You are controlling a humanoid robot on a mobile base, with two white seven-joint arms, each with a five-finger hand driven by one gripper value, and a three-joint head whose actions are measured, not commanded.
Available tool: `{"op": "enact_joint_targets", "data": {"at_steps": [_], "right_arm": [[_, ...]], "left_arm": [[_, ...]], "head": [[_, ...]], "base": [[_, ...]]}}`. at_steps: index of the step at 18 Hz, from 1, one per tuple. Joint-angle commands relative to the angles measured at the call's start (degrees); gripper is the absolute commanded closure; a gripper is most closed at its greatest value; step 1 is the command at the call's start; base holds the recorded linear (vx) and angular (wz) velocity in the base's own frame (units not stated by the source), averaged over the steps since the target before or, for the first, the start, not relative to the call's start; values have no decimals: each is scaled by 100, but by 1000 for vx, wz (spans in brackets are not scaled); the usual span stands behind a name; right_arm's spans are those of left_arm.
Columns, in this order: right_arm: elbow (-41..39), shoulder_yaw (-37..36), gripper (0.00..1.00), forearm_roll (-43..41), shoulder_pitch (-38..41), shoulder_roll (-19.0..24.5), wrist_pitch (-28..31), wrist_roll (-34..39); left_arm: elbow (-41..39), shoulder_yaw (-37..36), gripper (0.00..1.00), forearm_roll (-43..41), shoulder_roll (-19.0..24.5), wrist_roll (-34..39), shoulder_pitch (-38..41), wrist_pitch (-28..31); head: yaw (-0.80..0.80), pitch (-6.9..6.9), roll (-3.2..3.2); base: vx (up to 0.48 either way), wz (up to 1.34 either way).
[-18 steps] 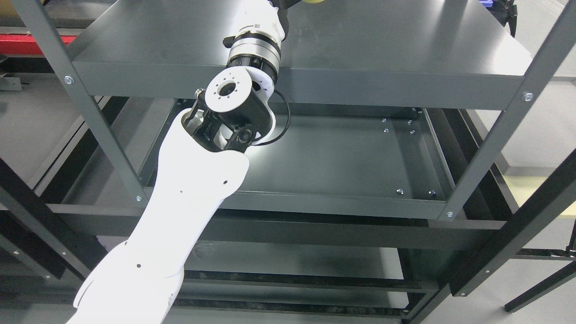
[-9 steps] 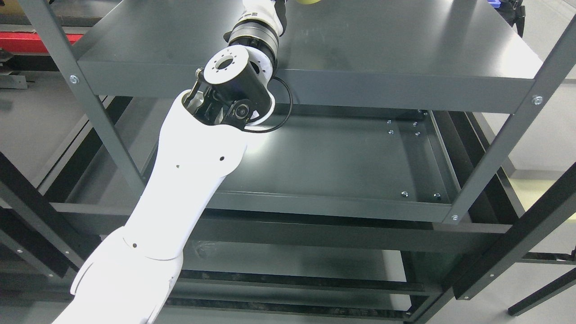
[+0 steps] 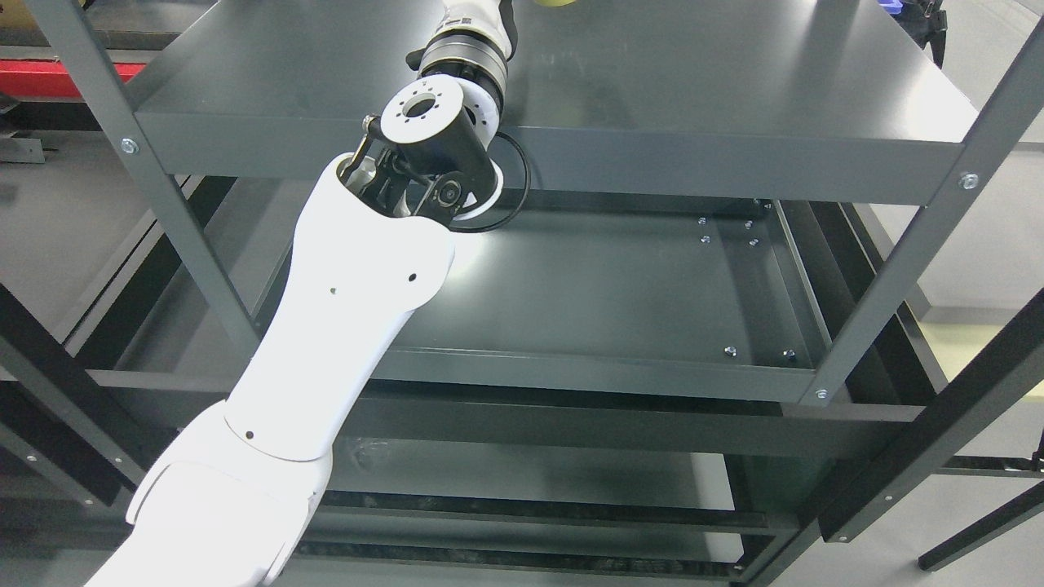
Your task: Place yellow IKEA cup on middle right shelf
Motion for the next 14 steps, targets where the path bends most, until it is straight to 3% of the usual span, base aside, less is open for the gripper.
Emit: {"op": "enact_joint_targets", "data": {"at_steps": [1, 8, 14], "right_arm": [[7, 97, 1, -141, 62, -100, 4, -1230], [-1, 97, 1, -141, 62, -100, 4, -1230], [-1, 97, 1, -141, 62, -100, 4, -1230]], "left_arm": [[163, -138, 29, -359, 100, 6, -30, 3], [154, -156, 12, -526, 100, -3, -13, 82], [84, -156, 5, -878, 100, 6, -4, 73]], "head": [[0, 0, 0], [0, 0, 0], [0, 0, 0]], "base": [[0, 0], [0, 0], [0, 0]]}}
